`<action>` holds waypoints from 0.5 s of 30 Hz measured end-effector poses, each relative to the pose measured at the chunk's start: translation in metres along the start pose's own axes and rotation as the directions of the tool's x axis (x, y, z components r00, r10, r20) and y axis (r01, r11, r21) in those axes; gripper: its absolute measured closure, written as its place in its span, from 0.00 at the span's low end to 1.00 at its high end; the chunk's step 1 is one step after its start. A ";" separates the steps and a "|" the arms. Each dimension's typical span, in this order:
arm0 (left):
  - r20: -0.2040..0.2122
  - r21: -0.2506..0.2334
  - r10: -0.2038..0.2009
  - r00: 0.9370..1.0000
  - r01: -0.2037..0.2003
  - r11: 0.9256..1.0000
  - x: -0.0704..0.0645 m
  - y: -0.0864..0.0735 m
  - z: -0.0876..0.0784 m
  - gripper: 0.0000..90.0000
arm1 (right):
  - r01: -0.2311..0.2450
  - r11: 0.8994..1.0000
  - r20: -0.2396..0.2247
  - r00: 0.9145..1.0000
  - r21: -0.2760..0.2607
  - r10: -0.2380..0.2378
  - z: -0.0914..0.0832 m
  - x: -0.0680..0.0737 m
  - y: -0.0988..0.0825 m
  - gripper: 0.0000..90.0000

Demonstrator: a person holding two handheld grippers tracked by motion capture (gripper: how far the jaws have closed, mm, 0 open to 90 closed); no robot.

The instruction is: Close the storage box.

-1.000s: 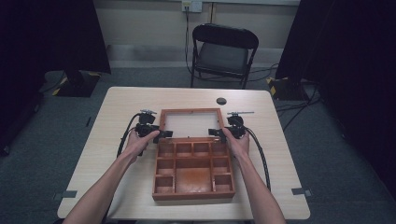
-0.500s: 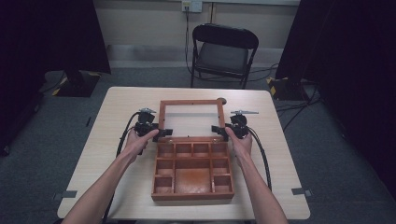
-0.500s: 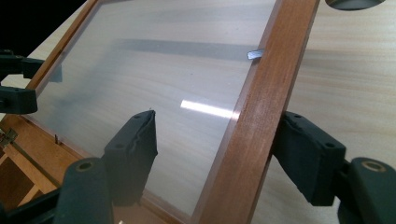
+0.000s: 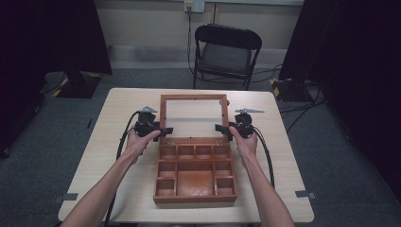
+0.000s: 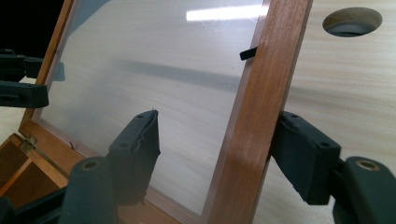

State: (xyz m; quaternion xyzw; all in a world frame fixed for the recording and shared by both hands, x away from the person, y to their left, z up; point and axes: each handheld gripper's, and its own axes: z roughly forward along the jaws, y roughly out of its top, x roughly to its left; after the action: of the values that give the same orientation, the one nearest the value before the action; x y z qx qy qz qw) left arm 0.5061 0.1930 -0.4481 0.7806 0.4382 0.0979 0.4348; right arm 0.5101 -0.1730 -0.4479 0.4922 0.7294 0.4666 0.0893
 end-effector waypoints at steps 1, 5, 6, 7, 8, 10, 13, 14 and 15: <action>0.005 -0.003 0.004 1.000 -0.004 1.000 0.000 0.001 -0.001 0.37 | -0.001 1.000 -0.003 1.000 -0.003 0.001 -0.001 0.001 0.001 0.37; 0.026 -0.020 0.009 1.000 -0.009 1.000 0.001 0.002 -0.004 0.37 | 0.017 1.000 -0.007 1.000 -0.013 -0.017 -0.004 0.002 0.005 0.38; 0.030 -0.026 0.013 0.999 -0.013 1.000 0.001 0.002 -0.005 0.37 | 0.016 1.000 -0.010 1.000 -0.018 -0.016 -0.005 0.002 0.006 0.38; 0.027 -0.031 0.017 0.999 -0.016 0.999 0.000 0.002 -0.006 0.37 | 0.019 1.000 -0.016 1.000 -0.021 -0.019 -0.006 0.002 0.006 0.38; 0.023 -0.038 0.015 1.000 -0.014 0.999 0.000 0.004 -0.007 0.40 | 0.020 1.000 -0.021 1.000 -0.024 -0.021 -0.007 0.003 0.007 0.38; 0.017 -0.053 0.006 1.000 -0.005 0.999 -0.001 0.006 -0.009 0.42 | 0.033 0.999 -0.028 0.999 -0.031 -0.034 -0.010 0.004 0.009 0.38; 0.018 -0.061 0.004 1.000 -0.003 0.998 -0.002 0.009 -0.011 0.46 | 0.045 0.998 -0.031 0.998 -0.037 -0.046 -0.013 0.006 0.012 0.39; 0.021 -0.063 0.003 1.000 -0.001 0.998 -0.002 0.011 -0.012 0.46 | 0.052 0.998 -0.032 0.998 -0.040 -0.054 -0.013 0.006 0.012 0.39; 0.022 -0.061 0.006 1.000 -0.005 0.998 -0.002 0.012 -0.013 0.47 | 0.052 0.998 -0.032 0.998 -0.041 -0.053 -0.014 0.007 0.013 0.39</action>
State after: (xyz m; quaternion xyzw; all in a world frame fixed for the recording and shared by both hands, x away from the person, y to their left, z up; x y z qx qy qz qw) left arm 0.5051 0.1966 -0.4312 0.7693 0.4280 0.1037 0.4629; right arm 0.5065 -0.1752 -0.4278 0.4631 0.7340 0.4868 0.0991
